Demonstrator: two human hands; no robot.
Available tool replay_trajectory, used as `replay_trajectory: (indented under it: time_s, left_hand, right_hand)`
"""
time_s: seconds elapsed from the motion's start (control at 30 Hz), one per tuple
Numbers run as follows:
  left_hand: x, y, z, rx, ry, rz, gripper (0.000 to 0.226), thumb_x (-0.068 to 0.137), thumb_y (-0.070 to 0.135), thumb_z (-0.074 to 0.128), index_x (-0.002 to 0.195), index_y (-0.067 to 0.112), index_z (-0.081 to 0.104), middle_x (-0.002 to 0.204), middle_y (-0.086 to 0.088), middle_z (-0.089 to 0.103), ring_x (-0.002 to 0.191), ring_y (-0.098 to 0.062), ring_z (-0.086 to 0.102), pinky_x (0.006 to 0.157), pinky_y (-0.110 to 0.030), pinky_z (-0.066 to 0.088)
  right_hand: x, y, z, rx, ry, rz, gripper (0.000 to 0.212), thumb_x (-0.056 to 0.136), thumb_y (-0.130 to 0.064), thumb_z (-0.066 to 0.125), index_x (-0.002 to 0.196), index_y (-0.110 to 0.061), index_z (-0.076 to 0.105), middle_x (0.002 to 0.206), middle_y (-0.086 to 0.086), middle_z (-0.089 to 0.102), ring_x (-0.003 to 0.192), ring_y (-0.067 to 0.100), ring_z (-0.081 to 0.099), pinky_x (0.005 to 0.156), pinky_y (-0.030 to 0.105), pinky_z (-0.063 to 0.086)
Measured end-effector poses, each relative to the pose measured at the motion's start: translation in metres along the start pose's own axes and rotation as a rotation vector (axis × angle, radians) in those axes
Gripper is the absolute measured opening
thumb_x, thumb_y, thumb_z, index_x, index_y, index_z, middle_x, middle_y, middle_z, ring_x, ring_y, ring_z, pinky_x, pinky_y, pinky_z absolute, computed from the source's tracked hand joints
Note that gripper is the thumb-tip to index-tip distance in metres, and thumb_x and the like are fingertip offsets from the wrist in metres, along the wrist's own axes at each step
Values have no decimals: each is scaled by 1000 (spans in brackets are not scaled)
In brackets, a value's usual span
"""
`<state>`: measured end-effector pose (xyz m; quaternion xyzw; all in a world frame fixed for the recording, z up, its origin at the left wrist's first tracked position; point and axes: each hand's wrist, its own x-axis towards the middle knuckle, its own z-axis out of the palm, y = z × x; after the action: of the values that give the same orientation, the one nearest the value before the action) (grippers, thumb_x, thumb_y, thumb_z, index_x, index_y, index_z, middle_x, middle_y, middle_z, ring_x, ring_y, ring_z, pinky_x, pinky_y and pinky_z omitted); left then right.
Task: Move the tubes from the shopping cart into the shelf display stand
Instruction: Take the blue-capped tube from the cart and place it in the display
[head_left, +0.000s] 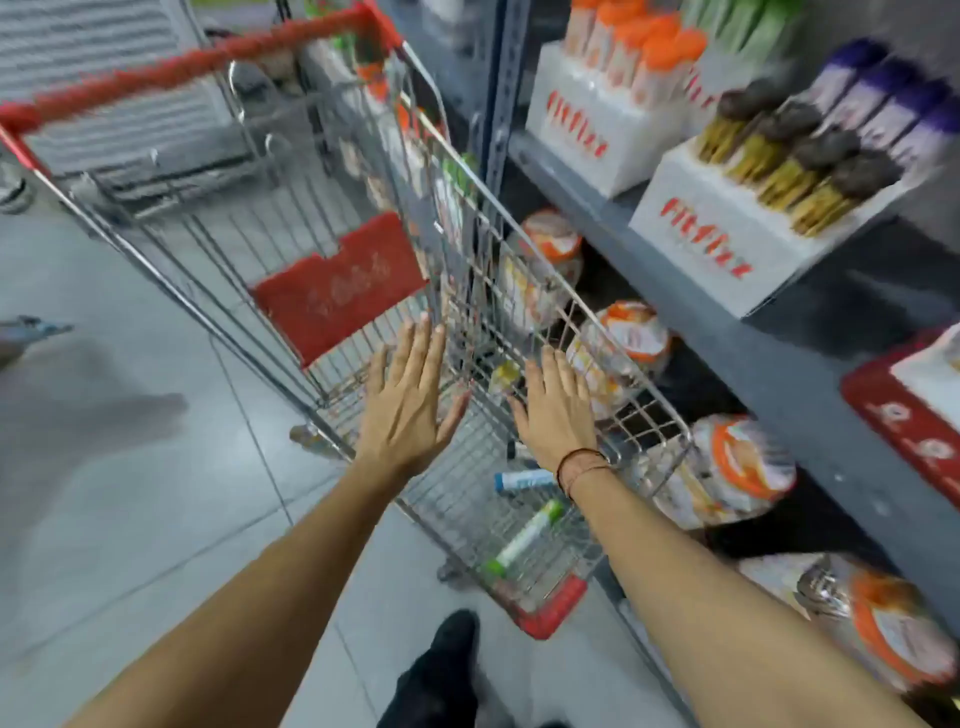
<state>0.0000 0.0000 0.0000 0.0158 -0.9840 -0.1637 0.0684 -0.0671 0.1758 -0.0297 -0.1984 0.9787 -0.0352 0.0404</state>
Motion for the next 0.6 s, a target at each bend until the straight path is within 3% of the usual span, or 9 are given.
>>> replay_trajectory:
  time_s: [0.13, 0.2, 0.33, 0.47, 0.6]
  left_hand:
    - [-29, -4, 22, 29, -131, -108, 74, 88, 56, 10, 144, 9, 7, 153, -11, -3, 141, -25, -6, 115, -51, 2]
    - [-40, -6, 28, 74, -193, -88, 73, 89, 56, 8, 144, 9, 9, 155, -12, 2, 140, -24, -8, 115, -52, 4]
    - [-38, -8, 29, 46, -246, -81, 63, 95, 50, 26, 142, 8, 23, 152, -15, 20, 141, -26, 6, 114, -48, 15]
    - [-39, -8, 32, 21, -268, -26, 45, 94, 37, 42, 126, 6, 49, 136, -16, 51, 134, -31, 32, 96, -50, 44]
    - [-42, -8, 32, 20, -195, -8, 29, 90, 29, 53, 106, 7, 64, 109, -10, 70, 115, -29, 56, 74, -42, 55]
  right_hand:
    - [-12, 1, 58, -21, -346, 29, 45, 94, -22, 48, 135, -7, 37, 138, 13, 43, 130, 30, 36, 104, 42, 35]
    - [-17, 0, 83, -10, -495, 34, 45, 89, -14, 55, 131, -6, 41, 133, 14, 46, 124, 32, 40, 100, 43, 39]
    - [-12, 1, 123, -17, -661, 44, 39, 90, -9, 55, 128, -5, 47, 131, 16, 50, 122, 34, 46, 94, 43, 44]
    - [-2, 3, 158, -26, -702, -12, 37, 89, -2, 52, 125, -7, 47, 127, 17, 51, 123, 36, 42, 92, 45, 45]
    - [8, 1, 179, -93, -657, -43, 33, 90, 1, 47, 123, -4, 51, 126, 20, 55, 121, 36, 48, 96, 46, 44]
